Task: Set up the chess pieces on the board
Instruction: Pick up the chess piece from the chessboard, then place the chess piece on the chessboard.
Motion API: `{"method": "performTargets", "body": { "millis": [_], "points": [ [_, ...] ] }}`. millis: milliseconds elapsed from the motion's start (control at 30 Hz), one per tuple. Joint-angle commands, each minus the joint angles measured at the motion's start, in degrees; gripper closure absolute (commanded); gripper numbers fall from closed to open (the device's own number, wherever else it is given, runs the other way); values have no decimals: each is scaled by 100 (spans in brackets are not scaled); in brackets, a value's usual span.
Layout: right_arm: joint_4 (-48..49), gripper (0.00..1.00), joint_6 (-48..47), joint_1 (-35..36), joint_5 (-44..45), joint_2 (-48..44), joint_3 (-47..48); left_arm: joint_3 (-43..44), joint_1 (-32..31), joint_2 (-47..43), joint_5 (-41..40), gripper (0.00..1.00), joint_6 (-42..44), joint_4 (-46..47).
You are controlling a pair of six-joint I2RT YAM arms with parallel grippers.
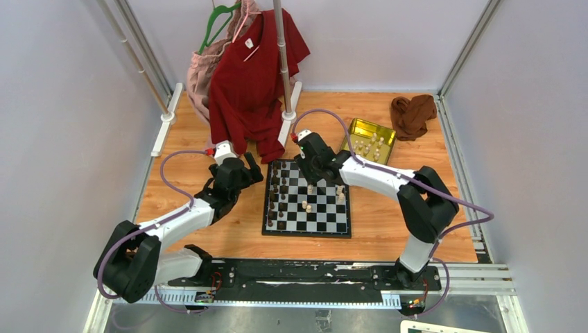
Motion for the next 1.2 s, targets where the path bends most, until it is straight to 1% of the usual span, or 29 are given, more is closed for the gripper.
{"method": "performTargets", "body": {
  "millis": [0, 200, 267, 333, 467, 500, 867, 1167],
  "points": [
    [112, 56, -43, -158, -161, 226, 212, -46, 39, -11, -144, 0, 70, 166],
    [221, 57, -5, -293, -262, 368, 218, -55, 43, 49, -150, 0, 90, 196],
    [244, 62, 12, -336, -319, 405, 224, -55, 39, 66, -150, 0, 91, 207],
    [260, 70, 25, -366, -391, 448, 233, -47, 44, 97, -148, 0, 76, 218],
    [277, 97, 47, -380, -429, 437, 221, -53, 48, 117, -150, 0, 81, 222],
    [276, 100, 53, -388, -425, 412, 213, -55, 48, 113, -146, 0, 80, 217],
    [77, 100, 75, -476, 17, -281, -33, -73, 48, 119, -133, 0, 74, 226],
    [-171, 100, 228, -713, 278, -798, -511, -99, 48, 144, -81, 0, 46, 267]
  ]
}}
